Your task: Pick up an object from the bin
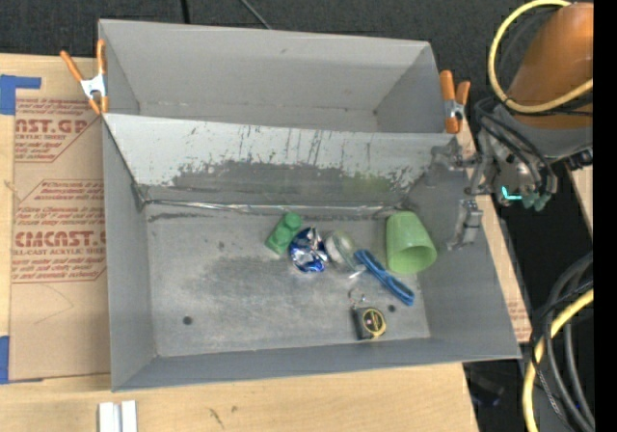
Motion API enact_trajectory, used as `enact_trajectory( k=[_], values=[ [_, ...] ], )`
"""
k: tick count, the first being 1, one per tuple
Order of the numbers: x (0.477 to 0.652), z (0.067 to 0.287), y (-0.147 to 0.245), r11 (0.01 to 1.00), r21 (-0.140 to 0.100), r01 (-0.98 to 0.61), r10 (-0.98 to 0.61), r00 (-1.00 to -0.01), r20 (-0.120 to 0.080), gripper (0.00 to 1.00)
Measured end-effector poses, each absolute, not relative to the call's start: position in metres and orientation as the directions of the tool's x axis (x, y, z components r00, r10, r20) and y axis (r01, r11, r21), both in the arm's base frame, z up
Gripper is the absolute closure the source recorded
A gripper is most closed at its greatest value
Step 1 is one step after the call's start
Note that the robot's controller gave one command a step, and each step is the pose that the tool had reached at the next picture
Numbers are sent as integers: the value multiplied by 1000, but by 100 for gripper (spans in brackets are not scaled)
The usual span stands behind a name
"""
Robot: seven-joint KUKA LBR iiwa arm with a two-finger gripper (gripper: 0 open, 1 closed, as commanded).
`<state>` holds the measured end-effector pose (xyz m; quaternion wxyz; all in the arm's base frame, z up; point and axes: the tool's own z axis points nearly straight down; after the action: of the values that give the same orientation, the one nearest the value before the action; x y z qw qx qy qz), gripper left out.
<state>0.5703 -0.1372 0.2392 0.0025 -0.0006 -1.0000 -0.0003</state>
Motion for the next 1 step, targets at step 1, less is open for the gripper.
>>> enact_trajectory(
  k=[1],
  values=[
    [552,149,-117,999,2,48,48,-999,7,0]
  ],
)
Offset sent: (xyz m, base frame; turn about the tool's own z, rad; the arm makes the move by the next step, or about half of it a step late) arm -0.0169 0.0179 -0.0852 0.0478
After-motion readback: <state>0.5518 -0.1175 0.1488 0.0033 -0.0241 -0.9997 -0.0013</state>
